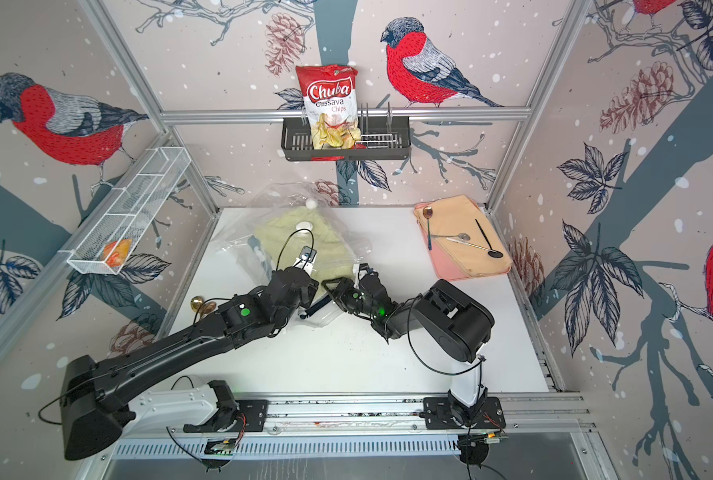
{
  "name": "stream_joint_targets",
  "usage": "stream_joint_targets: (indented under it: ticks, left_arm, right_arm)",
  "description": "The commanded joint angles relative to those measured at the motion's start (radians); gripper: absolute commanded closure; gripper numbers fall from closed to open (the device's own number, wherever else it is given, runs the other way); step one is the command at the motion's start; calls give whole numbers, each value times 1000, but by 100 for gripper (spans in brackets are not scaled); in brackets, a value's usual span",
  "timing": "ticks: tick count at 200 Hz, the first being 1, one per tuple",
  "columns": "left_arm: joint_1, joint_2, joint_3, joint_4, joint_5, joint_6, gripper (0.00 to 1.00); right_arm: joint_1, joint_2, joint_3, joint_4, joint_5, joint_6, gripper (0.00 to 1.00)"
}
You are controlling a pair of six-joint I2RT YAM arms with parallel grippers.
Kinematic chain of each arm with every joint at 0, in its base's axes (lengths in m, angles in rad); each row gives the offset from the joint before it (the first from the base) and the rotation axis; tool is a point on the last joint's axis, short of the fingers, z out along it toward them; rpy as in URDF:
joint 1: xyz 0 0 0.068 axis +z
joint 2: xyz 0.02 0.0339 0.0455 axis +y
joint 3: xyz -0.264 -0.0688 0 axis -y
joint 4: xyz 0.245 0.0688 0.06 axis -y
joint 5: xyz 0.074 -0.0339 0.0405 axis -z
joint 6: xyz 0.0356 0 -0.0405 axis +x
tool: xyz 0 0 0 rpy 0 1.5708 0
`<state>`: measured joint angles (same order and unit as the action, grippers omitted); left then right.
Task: Take the blanket out of the vacuum bag
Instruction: Open the vacuum bag at the center of the board, then take out the blanket from the vacuum bag.
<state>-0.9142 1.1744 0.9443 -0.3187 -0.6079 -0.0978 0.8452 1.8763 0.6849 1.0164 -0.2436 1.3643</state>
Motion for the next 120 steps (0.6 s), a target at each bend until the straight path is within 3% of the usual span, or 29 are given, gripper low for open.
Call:
stream_joint_targets:
  ticks: [1, 76, 120]
  left_arm:
    - [0, 11, 2, 50, 54, 3, 97]
    - [0, 64, 34, 16, 212, 9, 91]
    - [0, 62, 33, 19, 228, 12, 90]
  right_arm:
    - [8, -21, -32, 18, 54, 13, 46]
    - [-41, -238, -157, -87, 108, -72, 45]
    - [-16, -223, -121, -101, 95, -66, 45]
